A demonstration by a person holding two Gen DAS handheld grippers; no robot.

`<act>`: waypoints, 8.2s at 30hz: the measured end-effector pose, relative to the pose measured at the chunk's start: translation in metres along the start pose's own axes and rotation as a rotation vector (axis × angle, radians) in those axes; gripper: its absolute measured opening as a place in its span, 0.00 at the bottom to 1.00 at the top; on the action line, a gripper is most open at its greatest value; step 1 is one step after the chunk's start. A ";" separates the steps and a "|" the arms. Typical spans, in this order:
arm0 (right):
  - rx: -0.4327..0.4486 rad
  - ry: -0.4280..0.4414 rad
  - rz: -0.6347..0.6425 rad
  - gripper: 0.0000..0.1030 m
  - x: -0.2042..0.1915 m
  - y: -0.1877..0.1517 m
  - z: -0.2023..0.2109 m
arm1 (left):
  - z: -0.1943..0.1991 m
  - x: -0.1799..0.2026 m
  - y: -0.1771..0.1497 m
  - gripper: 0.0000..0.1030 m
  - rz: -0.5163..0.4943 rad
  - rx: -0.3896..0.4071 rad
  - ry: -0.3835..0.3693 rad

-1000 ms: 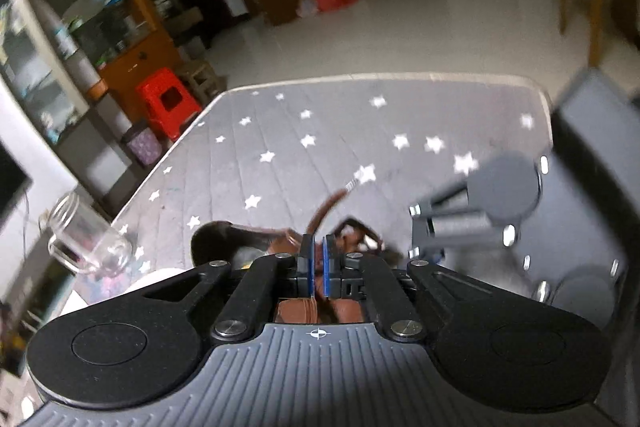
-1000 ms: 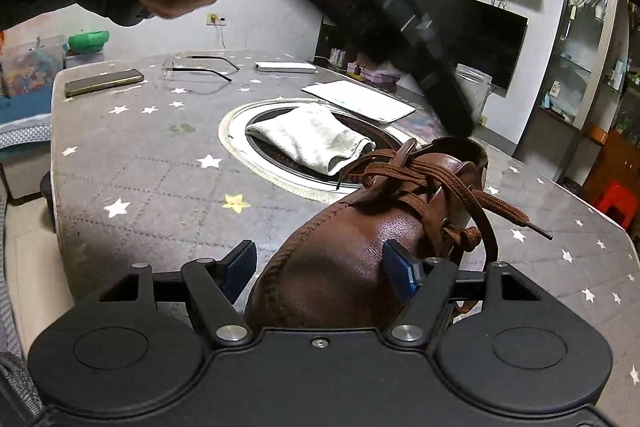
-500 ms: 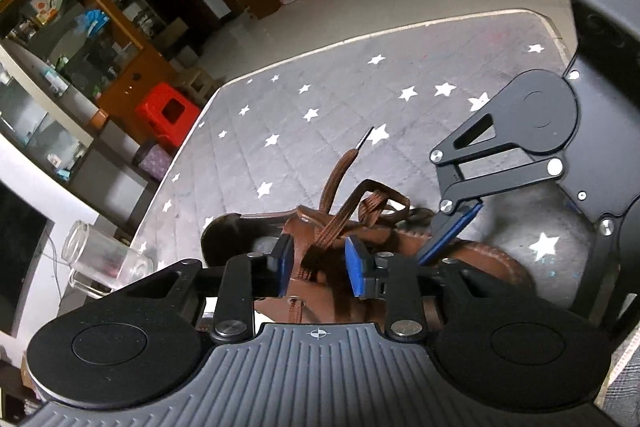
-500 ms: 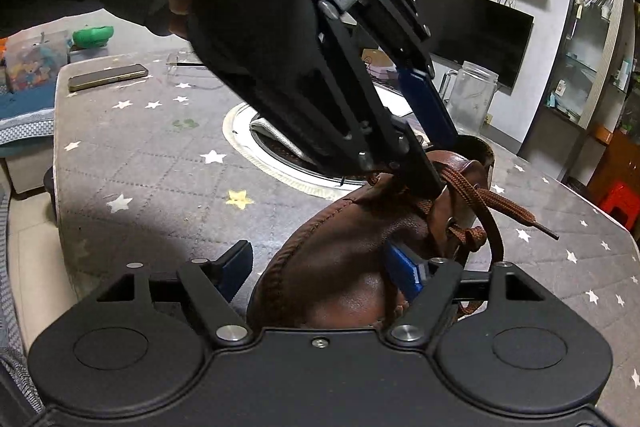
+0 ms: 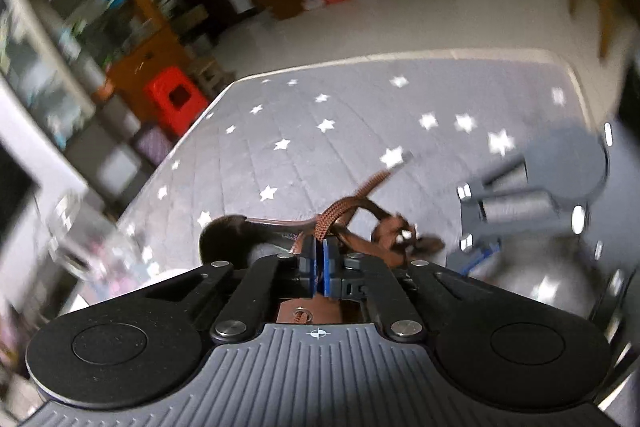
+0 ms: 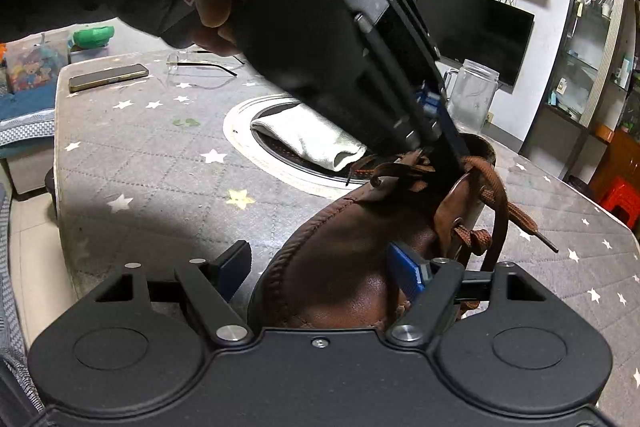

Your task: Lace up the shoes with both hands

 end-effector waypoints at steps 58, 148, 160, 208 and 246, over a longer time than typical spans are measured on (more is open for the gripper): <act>0.020 0.016 -0.082 0.76 0.014 -0.004 0.005 | 0.043 0.022 0.019 0.43 -0.085 0.055 -0.045; 0.066 -0.043 -0.158 0.65 0.046 0.001 0.020 | 0.032 0.021 -0.026 0.34 0.418 -0.057 0.217; 0.021 0.092 -0.196 0.35 0.101 0.005 0.011 | 0.019 0.013 -0.022 0.34 0.420 -0.059 0.173; 0.031 0.039 -0.117 0.28 0.080 0.005 0.025 | 0.010 0.010 -0.020 0.41 0.415 -0.068 0.183; 0.286 -1.008 0.648 0.03 0.022 0.059 0.103 | 0.013 0.022 -0.026 0.45 0.417 -0.081 0.216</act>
Point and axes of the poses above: each gripper's, at about its wrist camera, not at the fingertips, and z roughly against the way its jaws point, x to its right, y to its top, the point moved 1 cm from there along -z, roughly the way its jaws point, and after that the axes turned 13 degrees about -x, right-handed, at the moved point
